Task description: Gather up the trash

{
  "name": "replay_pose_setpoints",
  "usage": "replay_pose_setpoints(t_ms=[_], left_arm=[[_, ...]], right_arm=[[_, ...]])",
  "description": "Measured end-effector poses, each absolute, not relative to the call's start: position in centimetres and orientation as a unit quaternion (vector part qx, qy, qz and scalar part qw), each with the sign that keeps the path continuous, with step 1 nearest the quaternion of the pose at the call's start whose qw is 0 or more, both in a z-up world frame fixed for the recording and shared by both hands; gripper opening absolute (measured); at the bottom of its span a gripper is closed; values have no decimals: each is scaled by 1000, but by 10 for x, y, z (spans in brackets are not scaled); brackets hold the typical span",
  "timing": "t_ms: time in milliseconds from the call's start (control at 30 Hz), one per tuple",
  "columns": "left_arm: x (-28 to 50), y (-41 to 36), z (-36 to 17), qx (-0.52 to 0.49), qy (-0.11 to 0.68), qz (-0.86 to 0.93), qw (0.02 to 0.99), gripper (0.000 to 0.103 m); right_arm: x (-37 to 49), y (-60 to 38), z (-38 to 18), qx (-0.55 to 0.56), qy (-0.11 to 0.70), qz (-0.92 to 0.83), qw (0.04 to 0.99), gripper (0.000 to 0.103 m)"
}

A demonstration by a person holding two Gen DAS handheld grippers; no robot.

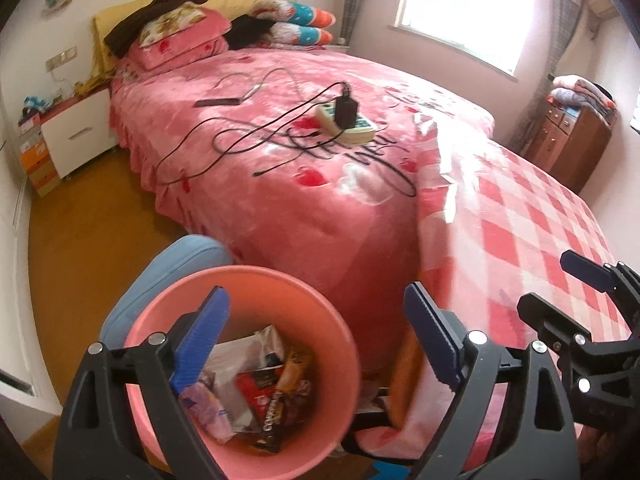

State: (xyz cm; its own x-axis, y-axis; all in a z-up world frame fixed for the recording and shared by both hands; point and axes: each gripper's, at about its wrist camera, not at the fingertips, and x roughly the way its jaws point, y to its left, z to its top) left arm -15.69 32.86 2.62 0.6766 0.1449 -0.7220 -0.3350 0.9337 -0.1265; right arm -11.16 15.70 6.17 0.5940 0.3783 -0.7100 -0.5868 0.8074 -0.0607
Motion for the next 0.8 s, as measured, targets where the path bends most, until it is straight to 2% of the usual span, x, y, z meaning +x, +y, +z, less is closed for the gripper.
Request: replay_pose_setpoints(t_ms=[600,800], left_arm=[[-128,239,50,-83,373,61,922,94],[-120,211,54,-73,372,42,924,95]], right_arm=[[-89,52,75,-79,349,195,913,84],[-90,27,74,-65,345,176,920,87]])
